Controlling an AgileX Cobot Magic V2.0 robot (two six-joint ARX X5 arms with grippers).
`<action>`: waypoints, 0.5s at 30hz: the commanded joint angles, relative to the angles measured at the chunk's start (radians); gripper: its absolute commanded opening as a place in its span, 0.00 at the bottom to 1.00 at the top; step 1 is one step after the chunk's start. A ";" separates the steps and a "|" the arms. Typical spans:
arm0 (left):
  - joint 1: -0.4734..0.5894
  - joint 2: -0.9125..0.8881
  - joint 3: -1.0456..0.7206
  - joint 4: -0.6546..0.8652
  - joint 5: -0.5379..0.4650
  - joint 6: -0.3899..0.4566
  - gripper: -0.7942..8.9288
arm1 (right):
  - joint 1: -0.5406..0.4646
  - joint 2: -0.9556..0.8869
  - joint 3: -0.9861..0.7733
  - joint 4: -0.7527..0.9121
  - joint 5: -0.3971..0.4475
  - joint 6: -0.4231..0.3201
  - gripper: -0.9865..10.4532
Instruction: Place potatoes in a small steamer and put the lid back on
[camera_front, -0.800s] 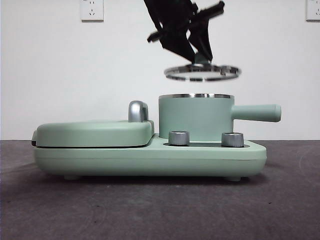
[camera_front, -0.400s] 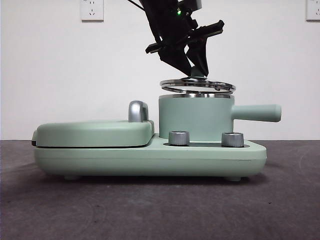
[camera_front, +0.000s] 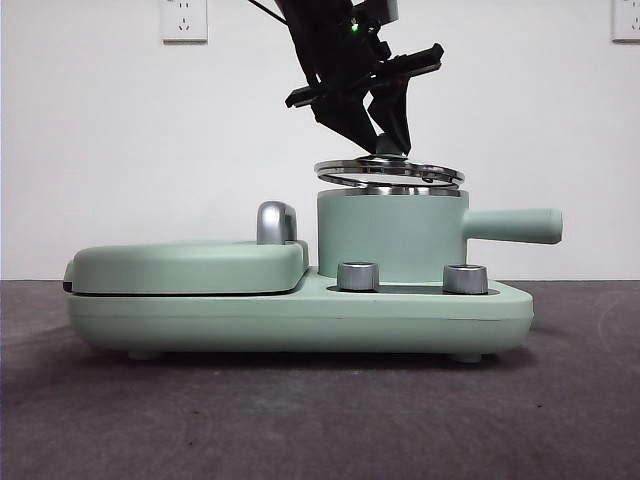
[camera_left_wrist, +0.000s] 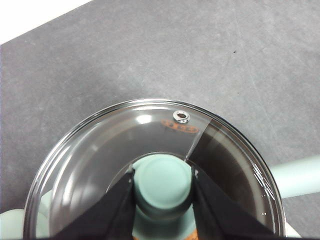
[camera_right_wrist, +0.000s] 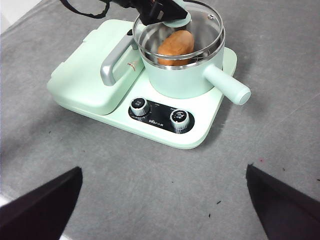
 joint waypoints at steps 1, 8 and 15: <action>-0.008 0.026 0.028 0.022 0.000 -0.013 0.10 | 0.007 0.003 0.006 0.009 0.002 0.027 0.54; -0.008 0.043 0.028 0.022 0.000 -0.031 0.10 | 0.007 0.003 0.006 0.009 0.003 0.033 0.54; -0.008 0.048 0.028 0.025 0.025 -0.033 0.10 | 0.007 0.003 0.006 0.009 0.025 0.033 0.54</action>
